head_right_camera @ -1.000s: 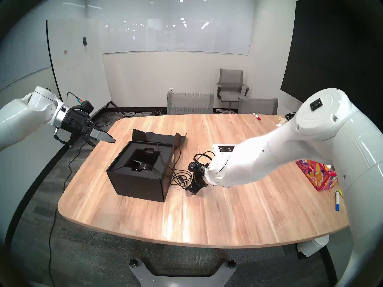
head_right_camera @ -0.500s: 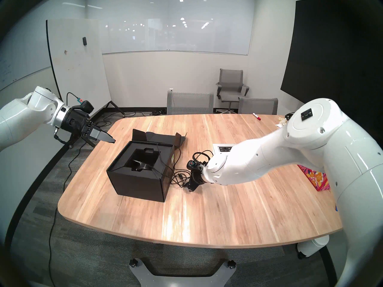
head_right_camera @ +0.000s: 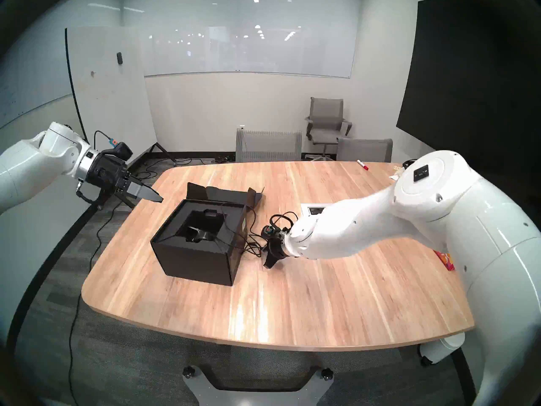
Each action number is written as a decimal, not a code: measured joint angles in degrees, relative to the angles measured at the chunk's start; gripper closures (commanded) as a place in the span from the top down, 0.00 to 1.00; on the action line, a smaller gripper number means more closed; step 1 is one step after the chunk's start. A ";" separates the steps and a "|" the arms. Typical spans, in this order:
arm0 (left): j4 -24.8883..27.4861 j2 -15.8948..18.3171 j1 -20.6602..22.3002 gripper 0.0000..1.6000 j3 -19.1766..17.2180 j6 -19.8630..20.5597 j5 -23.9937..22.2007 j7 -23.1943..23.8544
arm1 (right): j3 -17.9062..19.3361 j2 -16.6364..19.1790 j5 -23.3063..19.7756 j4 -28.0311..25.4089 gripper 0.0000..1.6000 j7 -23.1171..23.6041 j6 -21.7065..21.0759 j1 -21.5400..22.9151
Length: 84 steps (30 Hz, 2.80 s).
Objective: Open the box and place the mouse inside
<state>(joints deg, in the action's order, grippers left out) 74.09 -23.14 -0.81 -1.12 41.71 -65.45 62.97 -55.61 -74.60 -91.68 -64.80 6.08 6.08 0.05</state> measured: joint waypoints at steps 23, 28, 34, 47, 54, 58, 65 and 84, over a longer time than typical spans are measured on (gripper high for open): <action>0.03 0.00 0.00 1.00 0.02 -0.01 -0.08 -0.05 | 0.31 2.76 1.20 -13.75 0.00 -3.54 -11.08 9.88; 0.04 0.00 0.00 1.00 0.02 -0.01 -0.10 -0.05 | 0.77 3.10 1.80 -15.08 0.00 -3.34 -13.83 12.40; 0.04 0.01 0.00 1.00 0.02 -0.01 -0.12 -0.05 | 1.27 3.36 2.38 -16.54 0.00 -2.08 -16.89 15.47; 0.04 0.01 0.00 1.00 0.03 -0.01 -0.16 -0.05 | 2.81 2.74 3.08 -17.16 0.00 2.11 -23.43 21.07; 0.04 0.01 0.00 1.00 0.03 -0.02 -0.18 -0.05 | 3.83 1.86 3.10 -17.05 0.00 4.54 -26.78 23.74; 0.04 0.01 0.00 1.00 0.03 -0.02 -0.18 -0.04 | 4.33 1.23 3.17 -16.43 0.00 6.13 -28.31 24.84; 0.04 0.01 0.01 1.00 0.03 -0.02 -0.18 -0.04 | 4.94 -0.08 3.89 -14.77 0.00 9.35 -30.62 26.55; 0.04 0.01 0.01 1.00 0.04 -0.02 -0.20 -0.03 | 5.90 -4.76 7.82 -4.30 0.00 22.22 -34.35 29.14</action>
<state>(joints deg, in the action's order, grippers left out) 74.13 -23.13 -0.80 -1.07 41.68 -65.65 62.94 -49.71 -79.36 -83.86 -69.10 28.30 -28.27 29.19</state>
